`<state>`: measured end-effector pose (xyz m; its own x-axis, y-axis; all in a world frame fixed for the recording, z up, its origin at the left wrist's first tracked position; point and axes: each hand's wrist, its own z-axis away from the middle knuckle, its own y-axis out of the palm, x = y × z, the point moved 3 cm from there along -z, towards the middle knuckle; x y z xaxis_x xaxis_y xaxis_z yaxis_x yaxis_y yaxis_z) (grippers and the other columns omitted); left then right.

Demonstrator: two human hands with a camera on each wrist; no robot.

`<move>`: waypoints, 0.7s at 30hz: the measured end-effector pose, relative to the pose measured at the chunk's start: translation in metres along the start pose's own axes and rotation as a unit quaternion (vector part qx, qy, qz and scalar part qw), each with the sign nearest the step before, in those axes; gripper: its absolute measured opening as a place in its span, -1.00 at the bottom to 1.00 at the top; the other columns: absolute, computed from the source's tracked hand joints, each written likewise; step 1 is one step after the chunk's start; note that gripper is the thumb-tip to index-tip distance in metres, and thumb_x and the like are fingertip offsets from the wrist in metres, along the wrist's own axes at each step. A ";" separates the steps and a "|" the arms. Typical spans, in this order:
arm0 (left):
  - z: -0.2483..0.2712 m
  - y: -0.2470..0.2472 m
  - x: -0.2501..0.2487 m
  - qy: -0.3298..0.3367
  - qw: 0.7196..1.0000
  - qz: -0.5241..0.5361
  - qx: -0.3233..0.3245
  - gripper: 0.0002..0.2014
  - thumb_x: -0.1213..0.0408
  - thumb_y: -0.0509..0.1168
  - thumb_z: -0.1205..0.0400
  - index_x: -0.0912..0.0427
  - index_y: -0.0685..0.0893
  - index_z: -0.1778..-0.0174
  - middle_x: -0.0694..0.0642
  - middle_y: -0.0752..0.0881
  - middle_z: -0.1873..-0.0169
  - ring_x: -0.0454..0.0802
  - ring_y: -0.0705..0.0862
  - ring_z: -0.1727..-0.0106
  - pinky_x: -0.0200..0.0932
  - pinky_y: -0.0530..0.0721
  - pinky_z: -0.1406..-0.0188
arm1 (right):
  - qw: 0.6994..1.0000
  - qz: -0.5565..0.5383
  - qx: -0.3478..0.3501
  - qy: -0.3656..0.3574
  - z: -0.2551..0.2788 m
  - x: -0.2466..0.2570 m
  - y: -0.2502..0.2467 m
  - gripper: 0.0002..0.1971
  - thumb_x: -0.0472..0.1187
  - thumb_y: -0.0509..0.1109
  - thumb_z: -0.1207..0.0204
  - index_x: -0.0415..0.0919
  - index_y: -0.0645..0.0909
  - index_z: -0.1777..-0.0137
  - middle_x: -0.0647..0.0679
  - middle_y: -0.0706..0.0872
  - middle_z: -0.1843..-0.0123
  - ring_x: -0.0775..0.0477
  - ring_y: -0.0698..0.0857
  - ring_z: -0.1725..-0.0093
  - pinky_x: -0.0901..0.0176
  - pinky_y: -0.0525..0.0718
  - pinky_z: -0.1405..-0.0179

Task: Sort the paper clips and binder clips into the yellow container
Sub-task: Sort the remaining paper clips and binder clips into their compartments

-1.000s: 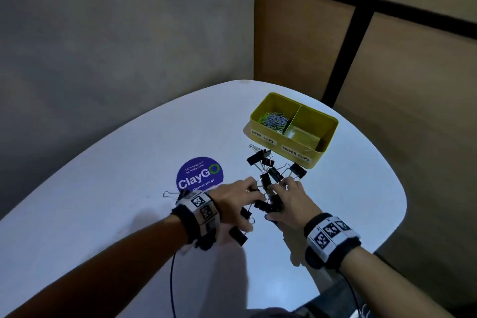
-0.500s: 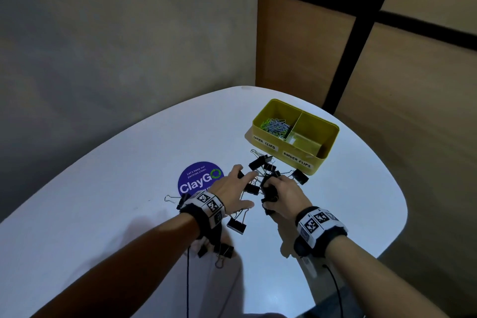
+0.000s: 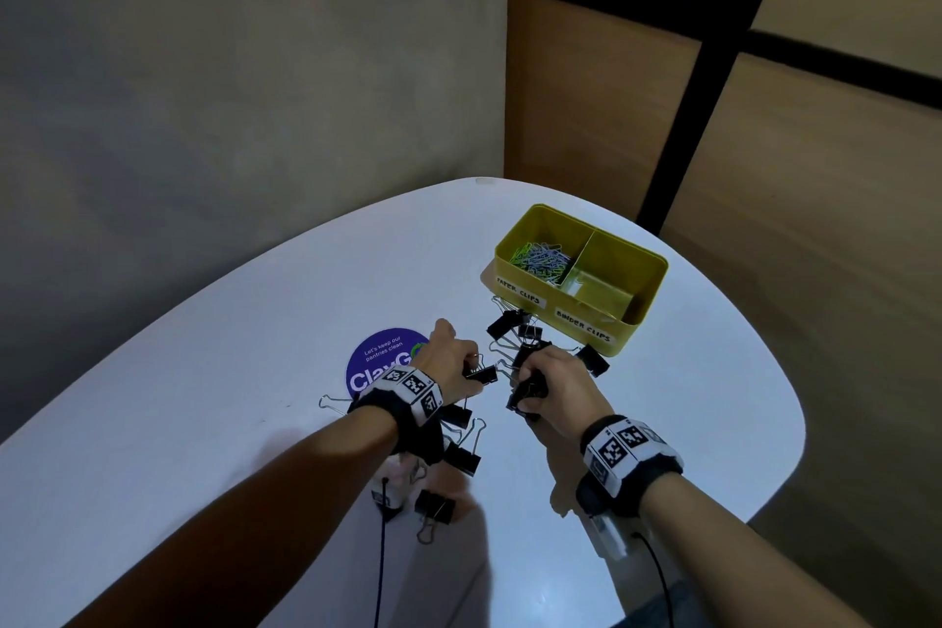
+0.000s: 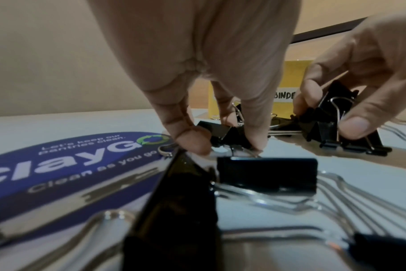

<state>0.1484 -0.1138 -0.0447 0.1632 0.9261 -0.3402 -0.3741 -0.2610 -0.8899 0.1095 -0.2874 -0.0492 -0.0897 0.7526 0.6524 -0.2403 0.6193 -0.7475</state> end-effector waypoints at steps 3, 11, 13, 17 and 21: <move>-0.002 -0.001 0.001 -0.003 1.000 0.004 0.009 -0.74 0.23 0.46 -0.44 0.20 0.64 0.02 0.22 0.46 -0.10 0.15 0.57 0.17 -0.15 0.54 0.24 | 1.000 -0.006 0.000 -0.013 0.000 0.000 0.000 -0.72 -0.32 0.61 -0.30 -0.02 0.58 0.18 0.06 0.59 0.03 -0.01 0.57 -0.01 0.29 0.50 0.01; 0.001 -0.004 -0.001 0.007 0.999 0.009 0.034 -0.77 0.29 0.50 -0.31 0.20 0.68 0.16 0.13 0.41 -0.01 0.11 0.53 0.12 -0.17 0.52 0.33 | 0.995 -0.091 -0.024 0.031 -0.003 0.000 -0.003 -0.73 -0.27 0.66 -0.27 -0.09 0.70 0.07 0.02 0.68 0.02 0.02 0.65 0.01 0.43 0.54 0.11; 0.003 -0.005 -0.005 0.039 0.998 0.027 0.033 -0.84 0.41 0.44 -0.40 0.27 0.65 0.14 0.14 0.42 0.03 0.03 0.46 0.18 -0.33 0.38 0.42 | 0.991 -0.126 -0.020 0.039 -0.003 0.003 -0.007 -0.74 -0.30 0.66 -0.27 -0.09 0.69 0.10 0.05 0.71 0.09 0.05 0.67 0.06 0.53 0.55 0.18; 0.003 -0.013 -0.004 0.045 0.994 0.102 0.017 -0.86 0.41 0.47 -0.42 0.31 0.71 0.13 0.24 0.68 0.06 -0.04 0.50 0.16 -0.32 0.41 0.45 | 0.981 -0.191 -0.017 0.036 -0.005 0.014 -0.021 -0.72 -0.29 0.68 -0.23 -0.03 0.69 0.15 0.13 0.73 0.16 0.13 0.68 0.12 0.51 0.59 0.16; -0.004 -0.028 0.001 0.000 0.973 0.231 0.001 -0.84 0.25 0.52 -0.37 0.09 0.64 0.29 0.01 0.69 0.35 -0.10 0.61 0.39 -0.31 0.59 0.41 | 0.968 -0.247 -0.035 0.032 -0.011 0.019 -0.045 -0.69 -0.26 0.71 -0.18 0.08 0.68 0.22 0.14 0.74 0.10 0.11 0.69 0.09 0.39 0.64 0.16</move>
<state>0.1630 -0.1070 -0.0218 -0.0223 0.7104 -0.7034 -0.4098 -0.6483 -0.6417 0.1290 -0.2984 -0.0045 0.0808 0.3721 0.9247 -0.1725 0.9189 -0.3547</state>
